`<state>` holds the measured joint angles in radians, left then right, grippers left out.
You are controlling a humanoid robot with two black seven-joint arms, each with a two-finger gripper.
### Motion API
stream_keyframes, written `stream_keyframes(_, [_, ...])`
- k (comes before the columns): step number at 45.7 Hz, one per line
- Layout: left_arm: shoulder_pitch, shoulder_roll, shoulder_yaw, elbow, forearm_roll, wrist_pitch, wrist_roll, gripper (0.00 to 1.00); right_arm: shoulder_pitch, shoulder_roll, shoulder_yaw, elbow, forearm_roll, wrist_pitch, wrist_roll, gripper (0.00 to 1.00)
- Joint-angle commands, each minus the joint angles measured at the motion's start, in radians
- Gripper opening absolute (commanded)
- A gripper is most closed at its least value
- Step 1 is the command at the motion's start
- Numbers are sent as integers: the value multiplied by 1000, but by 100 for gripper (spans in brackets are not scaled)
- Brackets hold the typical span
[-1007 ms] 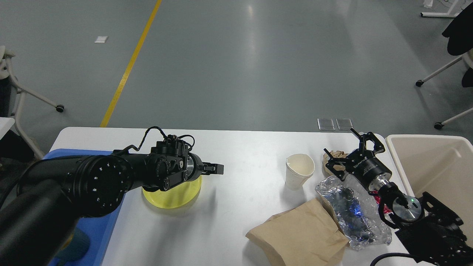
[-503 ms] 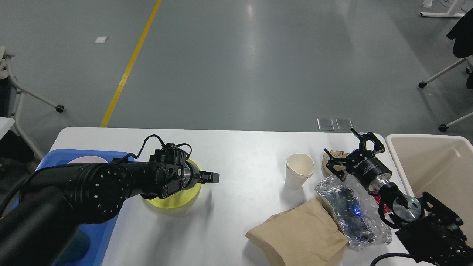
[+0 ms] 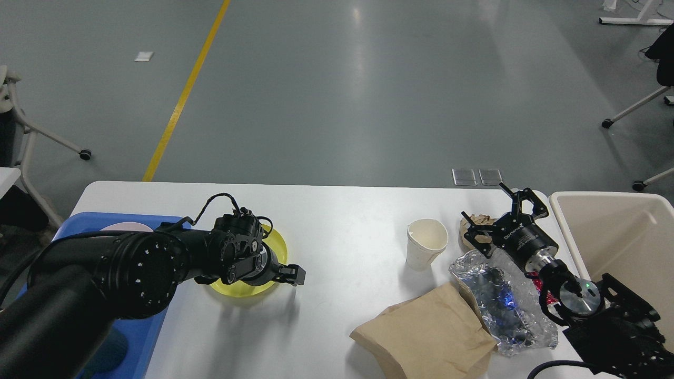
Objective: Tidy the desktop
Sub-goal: 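Grasp the rim of the yellow plate with the left gripper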
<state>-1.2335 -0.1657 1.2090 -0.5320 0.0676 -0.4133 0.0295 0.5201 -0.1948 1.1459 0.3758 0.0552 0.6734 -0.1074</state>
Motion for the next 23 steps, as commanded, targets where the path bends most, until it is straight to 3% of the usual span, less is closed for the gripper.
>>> stream_keyframes(1, [0, 2, 0, 0, 0, -35, 3, 95, 0, 0, 0, 0, 0, 0, 0, 100])
stream_keyframes(13, [-4, 3, 3, 0, 0, -33, 13, 86, 0, 0, 0, 0, 0, 0, 0, 100])
stream_keyframes(23, [-15, 2, 3, -5, 0, -38, 15, 47, 0, 0, 0, 0, 0, 0, 0, 100])
